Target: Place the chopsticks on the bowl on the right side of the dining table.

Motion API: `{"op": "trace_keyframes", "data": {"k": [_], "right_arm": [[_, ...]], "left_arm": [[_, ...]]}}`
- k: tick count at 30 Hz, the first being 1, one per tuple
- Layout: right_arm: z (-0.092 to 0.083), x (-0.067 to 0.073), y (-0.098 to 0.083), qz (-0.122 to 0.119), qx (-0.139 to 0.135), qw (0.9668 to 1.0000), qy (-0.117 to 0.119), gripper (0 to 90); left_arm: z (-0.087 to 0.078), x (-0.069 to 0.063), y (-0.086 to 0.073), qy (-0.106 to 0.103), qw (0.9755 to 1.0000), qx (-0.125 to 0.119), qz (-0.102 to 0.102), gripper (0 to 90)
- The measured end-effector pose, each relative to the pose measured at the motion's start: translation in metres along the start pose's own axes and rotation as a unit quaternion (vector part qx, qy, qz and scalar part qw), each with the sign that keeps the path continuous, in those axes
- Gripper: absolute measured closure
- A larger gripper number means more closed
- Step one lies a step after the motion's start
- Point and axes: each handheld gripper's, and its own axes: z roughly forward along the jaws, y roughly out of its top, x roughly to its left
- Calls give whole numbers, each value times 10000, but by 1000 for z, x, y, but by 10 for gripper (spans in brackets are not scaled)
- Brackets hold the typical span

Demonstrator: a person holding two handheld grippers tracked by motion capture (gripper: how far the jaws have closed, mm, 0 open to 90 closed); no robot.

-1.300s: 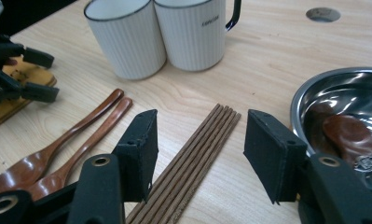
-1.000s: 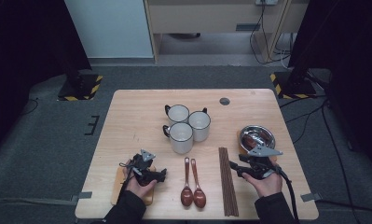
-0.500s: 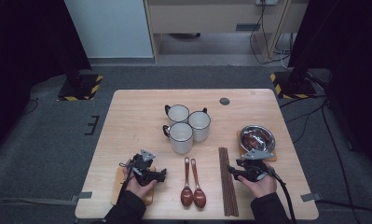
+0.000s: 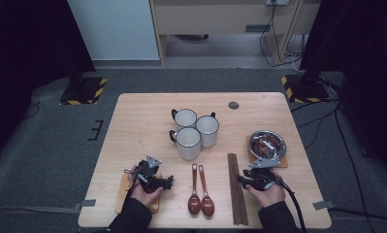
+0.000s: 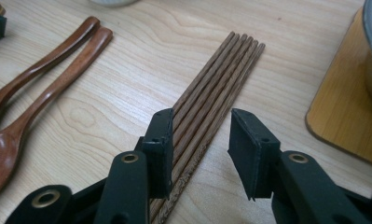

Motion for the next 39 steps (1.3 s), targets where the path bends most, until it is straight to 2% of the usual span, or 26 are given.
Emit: {"op": "trace_keyframes", "data": {"k": [18,30,39], "right_arm": [[8,-1,-6,67,261,9996,29,761],[11,-2,-8,189,380,9991,25,803],[9,-7,-10,263,408,9988,-70,821]], "left_arm": [[0,0,0,-2,10000,-1,-1,0],[0,0,0,-3,10000,0,-1,0],[0,0,0,-1,10000,-1,0,0]]}}
